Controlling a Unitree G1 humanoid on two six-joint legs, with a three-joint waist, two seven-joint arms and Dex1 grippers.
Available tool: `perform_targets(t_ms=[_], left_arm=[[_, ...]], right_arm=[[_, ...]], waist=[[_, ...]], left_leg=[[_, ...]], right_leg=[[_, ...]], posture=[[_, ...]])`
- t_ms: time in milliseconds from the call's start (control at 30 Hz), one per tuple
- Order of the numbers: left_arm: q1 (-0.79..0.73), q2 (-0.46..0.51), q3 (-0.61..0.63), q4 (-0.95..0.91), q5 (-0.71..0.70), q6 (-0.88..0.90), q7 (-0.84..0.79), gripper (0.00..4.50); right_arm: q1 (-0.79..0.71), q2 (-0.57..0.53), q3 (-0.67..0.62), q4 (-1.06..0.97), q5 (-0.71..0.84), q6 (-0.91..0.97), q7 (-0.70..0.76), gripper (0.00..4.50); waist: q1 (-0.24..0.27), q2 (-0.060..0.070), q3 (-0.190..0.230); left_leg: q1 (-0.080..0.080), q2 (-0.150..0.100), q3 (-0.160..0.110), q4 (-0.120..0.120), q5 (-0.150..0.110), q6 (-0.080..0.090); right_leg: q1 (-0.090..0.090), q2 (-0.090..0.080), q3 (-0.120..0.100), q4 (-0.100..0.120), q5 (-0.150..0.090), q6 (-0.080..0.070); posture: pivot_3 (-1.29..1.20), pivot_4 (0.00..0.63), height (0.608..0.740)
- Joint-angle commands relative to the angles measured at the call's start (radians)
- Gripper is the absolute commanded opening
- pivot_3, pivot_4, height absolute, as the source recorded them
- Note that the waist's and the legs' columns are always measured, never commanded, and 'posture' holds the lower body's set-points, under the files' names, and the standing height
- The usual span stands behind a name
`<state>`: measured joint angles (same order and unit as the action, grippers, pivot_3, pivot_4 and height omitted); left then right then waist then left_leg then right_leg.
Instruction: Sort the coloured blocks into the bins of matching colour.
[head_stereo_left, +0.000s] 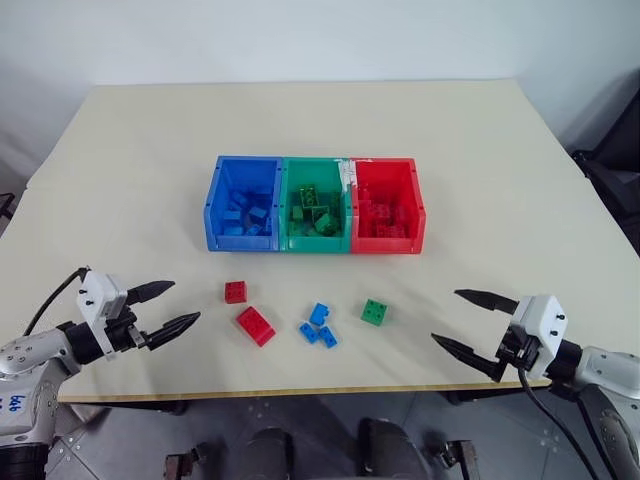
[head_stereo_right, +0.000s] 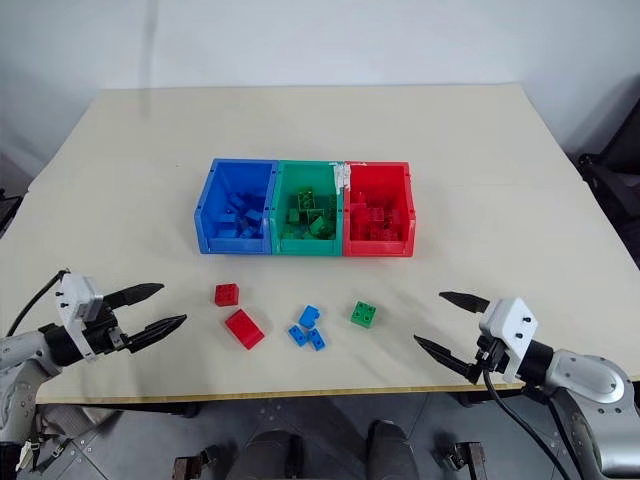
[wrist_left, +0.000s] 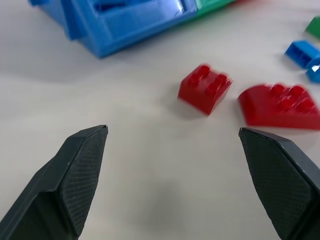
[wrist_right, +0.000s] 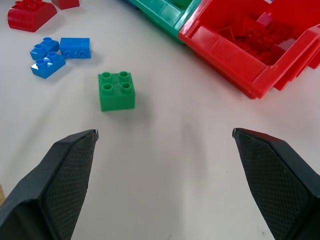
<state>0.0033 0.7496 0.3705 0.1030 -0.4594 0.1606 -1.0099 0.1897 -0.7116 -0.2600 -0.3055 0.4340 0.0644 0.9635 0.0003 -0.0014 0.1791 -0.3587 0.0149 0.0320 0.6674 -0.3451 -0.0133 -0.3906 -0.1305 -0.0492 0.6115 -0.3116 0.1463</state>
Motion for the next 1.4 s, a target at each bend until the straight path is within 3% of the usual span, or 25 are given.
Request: perform_targets(t_ms=[33, 333, 500, 600, 733, 1067, 1167, 1400], left_arm=[[-0.04, 0.01, -0.024, 0.001, 0.0, -0.015, -0.032, 4.48], [-0.126, -0.03, -0.225, -0.205, -0.064, 0.052, -0.182, 4.48], [-0.145, -0.049, -0.289, -0.306, -0.073, 0.064, -0.196, 4.48], [-0.117, -0.038, -0.251, -0.278, -0.067, 0.061, -0.176, 4.48], [-0.052, -0.026, -0.185, -0.253, -0.066, 0.039, -0.171, 4.48], [0.083, -0.041, -0.078, -0.359, -0.107, 0.038, -0.112, 4.48], [0.09, -0.044, -0.081, -0.392, -0.119, 0.048, -0.096, 4.5], [0.105, -0.057, -0.084, -0.444, -0.148, 0.068, -0.064, 4.5]], right_arm=[[0.004, -0.007, -0.042, -0.013, 0.007, -0.021, -0.004, 4.5], [0.151, -0.086, -0.2, 0.041, -0.01, -0.054, 0.088, 4.5], [0.127, -0.099, -0.182, 0.046, 0.008, -0.029, 0.107, 4.5], [0.001, -0.116, 0.009, -0.08, 0.013, 0.206, 0.04, 4.5], [-0.153, -0.108, 0.159, -0.105, -0.027, 0.346, -0.005, 4.5], [-0.461, -0.004, 0.427, 0.051, -0.168, 0.447, -0.069, 4.5], [-0.469, 0.0, 0.436, 0.061, -0.169, 0.441, -0.051, 3.89], [-0.445, 0.004, 0.433, 0.046, -0.167, 0.4, -0.026, 1.45]], waist=[[0.001, 0.0, 0.0], [0.022, -0.001, -0.001], [0.015, -0.002, -0.001], [-0.006, -0.002, -0.001], [-0.009, -0.002, 0.0], [0.001, -0.004, -0.001], [0.002, -0.004, -0.001], [-0.002, -0.004, -0.001]], left_leg=[[0.0, 0.0, 0.0, 0.0, 0.0, 0.0], [-0.001, -0.001, 0.002, 0.001, -0.002, 0.003], [-0.001, 0.0, 0.003, 0.002, -0.002, 0.003], [0.001, 0.001, 0.003, 0.003, -0.001, 0.001], [0.002, 0.001, 0.004, 0.004, 0.0, 0.0], [-0.01, 0.0, -0.004, 0.015, -0.006, 0.005], [-0.011, -0.002, -0.007, 0.015, -0.007, 0.006], [-0.011, -0.001, -0.002, 0.015, -0.008, 0.006]], right_leg=[[0.0, 0.0, 0.0, 0.0, 0.0, 0.0], [0.0, -0.001, 0.0, 0.0, 0.001, 0.001], [0.0, 0.0, 0.001, 0.0, 0.001, 0.002], [0.001, 0.001, 0.001, 0.001, 0.001, 0.001], [-0.001, 0.001, 0.002, 0.001, 0.0, 0.001], [-0.004, -0.003, 0.0, 0.003, 0.002, 0.002], [-0.004, -0.003, -0.001, 0.003, 0.002, 0.003], [-0.003, -0.002, -0.003, 0.001, 0.002, 0.003]], posture=[[0.0, 0.15, 0.74], [0.0, 0.15, 0.74], [0.0, 0.15, 0.74], [0.0, 0.15, 0.74], [0.0, 0.15, 0.74], [0.0, 0.15, 0.74], [0.0, 0.15, 0.74], [0.0, 0.15, 0.74]])
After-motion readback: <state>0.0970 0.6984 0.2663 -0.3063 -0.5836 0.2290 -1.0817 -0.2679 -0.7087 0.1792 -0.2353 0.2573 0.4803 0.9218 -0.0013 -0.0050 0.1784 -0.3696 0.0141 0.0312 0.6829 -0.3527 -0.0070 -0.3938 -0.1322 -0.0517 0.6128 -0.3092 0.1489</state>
